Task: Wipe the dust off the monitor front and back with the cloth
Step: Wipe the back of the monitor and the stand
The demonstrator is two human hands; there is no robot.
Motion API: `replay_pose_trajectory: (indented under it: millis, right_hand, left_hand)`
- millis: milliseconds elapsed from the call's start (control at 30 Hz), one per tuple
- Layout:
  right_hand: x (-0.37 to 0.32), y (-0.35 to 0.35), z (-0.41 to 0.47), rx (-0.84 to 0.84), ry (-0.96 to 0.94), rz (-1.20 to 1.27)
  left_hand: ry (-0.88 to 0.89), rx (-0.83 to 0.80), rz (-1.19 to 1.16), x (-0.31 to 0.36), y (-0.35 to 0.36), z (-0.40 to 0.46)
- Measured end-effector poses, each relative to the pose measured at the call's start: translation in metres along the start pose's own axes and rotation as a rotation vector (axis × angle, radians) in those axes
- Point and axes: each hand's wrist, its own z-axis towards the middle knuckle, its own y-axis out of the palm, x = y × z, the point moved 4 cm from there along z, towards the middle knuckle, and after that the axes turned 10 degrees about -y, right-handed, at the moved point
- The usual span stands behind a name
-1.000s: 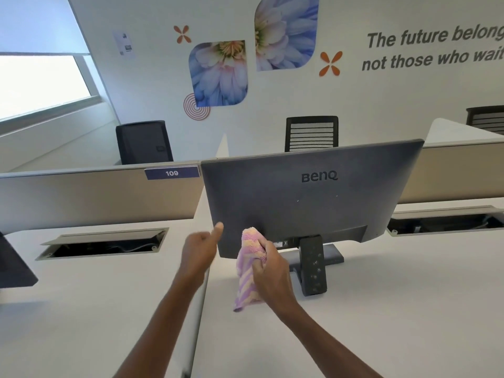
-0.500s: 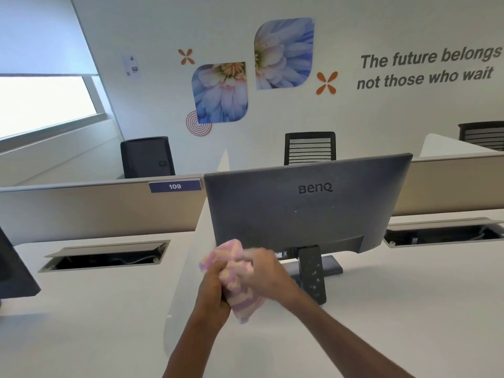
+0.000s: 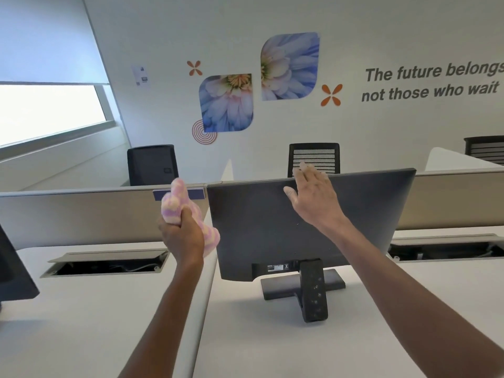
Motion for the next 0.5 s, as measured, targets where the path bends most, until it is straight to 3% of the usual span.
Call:
replay_pose_trajectory:
  millis: [233,433,500]
  right_hand:
    - [0.004,0.013,-0.009,-0.030,-0.033,0.021]
    - [0.006,0.014,-0.010,-0.031,-0.022,0.069]
    - [0.005,0.015,-0.011,-0.014,-0.026,0.067]
  left_hand:
    - [0.277,-0.211,0.286,0.019,0.043,0.020]
    - [0.301,-0.288,0.296,-0.007,0.041,0.015]
    - [0.232,-0.301,0.303,-0.021,0.039,0.011]
